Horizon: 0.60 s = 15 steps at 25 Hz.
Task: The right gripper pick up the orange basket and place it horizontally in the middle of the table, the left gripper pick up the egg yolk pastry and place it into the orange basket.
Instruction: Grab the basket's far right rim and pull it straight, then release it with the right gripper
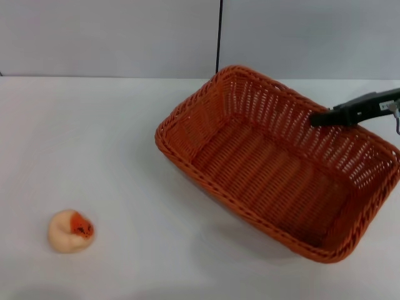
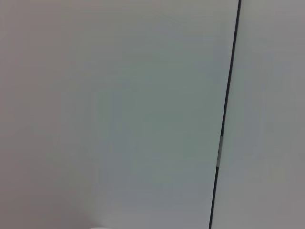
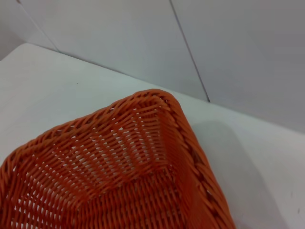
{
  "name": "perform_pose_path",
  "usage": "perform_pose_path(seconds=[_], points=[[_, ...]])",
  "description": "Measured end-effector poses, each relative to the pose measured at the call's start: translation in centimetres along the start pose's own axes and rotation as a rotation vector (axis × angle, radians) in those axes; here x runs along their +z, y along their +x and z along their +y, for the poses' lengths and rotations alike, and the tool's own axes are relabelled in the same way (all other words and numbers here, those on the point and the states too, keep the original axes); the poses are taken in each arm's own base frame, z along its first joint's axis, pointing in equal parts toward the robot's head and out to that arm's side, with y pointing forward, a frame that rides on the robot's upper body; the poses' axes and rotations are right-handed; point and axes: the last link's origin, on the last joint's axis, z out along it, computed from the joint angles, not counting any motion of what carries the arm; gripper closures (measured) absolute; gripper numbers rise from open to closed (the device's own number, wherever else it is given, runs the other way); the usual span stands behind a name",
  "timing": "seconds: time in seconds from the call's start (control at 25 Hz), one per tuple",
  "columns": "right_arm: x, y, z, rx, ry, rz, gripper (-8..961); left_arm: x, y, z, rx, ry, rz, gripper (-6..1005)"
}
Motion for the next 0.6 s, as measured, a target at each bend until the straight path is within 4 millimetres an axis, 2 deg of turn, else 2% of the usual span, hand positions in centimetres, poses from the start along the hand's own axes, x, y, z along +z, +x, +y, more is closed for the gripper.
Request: perform_pose_path(seconds=[0.24, 0.28, 0.32, 0.48, 0.6], points=[[0.3, -1.7, 0.5, -0.207, 0.006, -0.019, 756, -1.4, 0.4, -0.5, 0.017, 0.008, 0.024, 170], [0.5, -2.4, 1.0, -0.289, -0.005, -0.014, 756, -1.6, 0.5, -0.6, 0.024, 0.009, 0.028, 170], [0.5, -2.4, 1.0, -0.289, -0.005, -0.014, 759, -2.0, 0.6, -0.8, 0.032, 0.011, 0.031, 170], [1.8, -3.7, 2.7, -0.502, -0.050, 0.057, 772, -3.0, 0.7, -1.2, 0.040, 0.022, 0.034, 170], [2.3, -3.9, 3.5, -0.575, -0.078, 0.091, 778, -3.7, 0.8, -1.3, 0.041, 0.027, 0.038, 170]])
